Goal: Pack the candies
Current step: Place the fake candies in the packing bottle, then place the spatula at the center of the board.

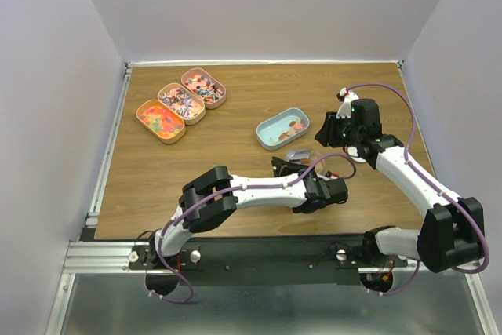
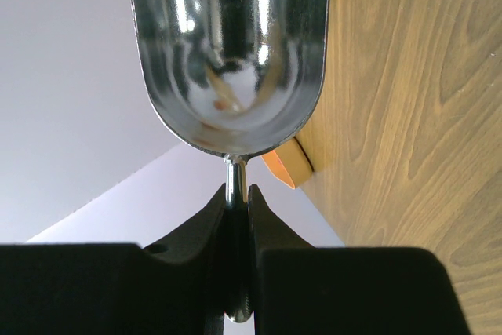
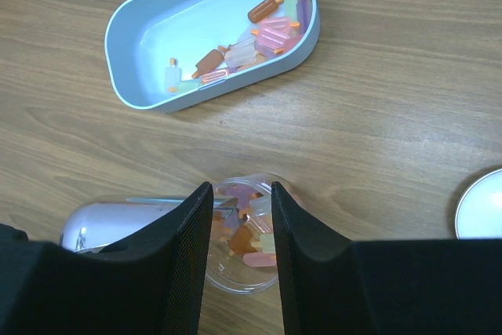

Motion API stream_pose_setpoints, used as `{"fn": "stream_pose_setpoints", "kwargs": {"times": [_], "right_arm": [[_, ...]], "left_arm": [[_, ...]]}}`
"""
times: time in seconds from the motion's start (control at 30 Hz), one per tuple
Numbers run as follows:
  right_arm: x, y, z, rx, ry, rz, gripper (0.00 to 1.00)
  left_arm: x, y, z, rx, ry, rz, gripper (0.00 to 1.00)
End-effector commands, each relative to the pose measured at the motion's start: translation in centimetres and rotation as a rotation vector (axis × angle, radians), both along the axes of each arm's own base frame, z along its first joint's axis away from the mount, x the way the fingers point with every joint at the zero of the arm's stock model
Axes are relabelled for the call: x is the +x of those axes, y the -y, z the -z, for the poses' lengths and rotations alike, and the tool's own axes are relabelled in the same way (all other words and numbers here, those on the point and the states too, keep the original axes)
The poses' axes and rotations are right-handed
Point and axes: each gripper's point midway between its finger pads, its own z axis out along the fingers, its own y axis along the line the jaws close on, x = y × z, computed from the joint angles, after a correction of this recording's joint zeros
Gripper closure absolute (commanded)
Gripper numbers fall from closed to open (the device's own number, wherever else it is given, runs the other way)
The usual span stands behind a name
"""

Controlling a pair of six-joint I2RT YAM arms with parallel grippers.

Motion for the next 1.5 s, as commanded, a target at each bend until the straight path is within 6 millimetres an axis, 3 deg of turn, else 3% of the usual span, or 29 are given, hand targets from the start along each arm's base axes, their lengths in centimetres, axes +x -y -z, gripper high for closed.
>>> {"fn": "stream_pose_setpoints", "kwargs": {"times": [0.0,0.47,0.6,0.73,0.8,0.87,0.9,1.1,1.13,1.2,1.23,1.3,1.47], "right_arm": [[-0.2,-0.2,0.1,0.021,0.005,-0.005,0.57],[0.0,0.3,-0.9,0.016,0.033,0.025,0.57],[0.1,0.3,-2.0,0.026,0.059,0.035,0.57],[0.8,0.0,-4.4,0.046,0.113,0.031,0.57],[0.9,-0.2,-5.4,0.056,0.134,0.023,0.57],[1.1,-0.5,-6.3,0.069,0.149,0.012,0.57],[1.2,-0.5,-6.6,0.073,0.153,0.01,0.57],[0.9,-0.7,-7.6,0.086,0.168,0.0,0.57],[0.9,-0.6,-7.8,0.088,0.173,0.003,0.57],[0.8,-0.6,-8.3,0.092,0.183,0.001,0.57],[0.8,-0.7,-8.6,0.092,0.194,-0.004,0.57],[0.8,-0.6,-9.0,0.09,0.203,-0.003,0.57],[0.9,-1.0,-8.1,0.084,0.175,-0.025,0.57]], "left_arm": [[-0.2,0.5,-0.1,0.016,0.037,0.02,1.0],[-1.1,1.1,-0.3,-0.097,-0.052,0.007,1.0],[-1.3,1.5,-0.4,-0.19,-0.124,0.002,1.0],[-1.4,2.0,-0.3,-0.306,-0.218,0.009,1.0],[-1.2,2.2,-1.5,-0.395,-0.237,0.015,1.0],[-0.9,2.3,-1.5,-0.461,-0.278,0.022,1.0],[-1.0,2.4,-2.6,-0.508,-0.283,0.038,1.0],[-1.2,2.7,-3.3,-0.717,-0.415,0.095,1.0],[-1.7,2.6,-2.5,-0.728,-0.459,0.101,1.0],[-1.2,2.4,-2.8,-0.786,-0.458,0.108,1.0],[-1.7,2.2,-1.7,-0.784,-0.501,0.112,1.0],[-1.0,1.9,-1.4,-0.834,-0.515,0.102,1.0],[-0.6,0.9,0.9,-0.865,-0.589,0.069,1.0]]}}
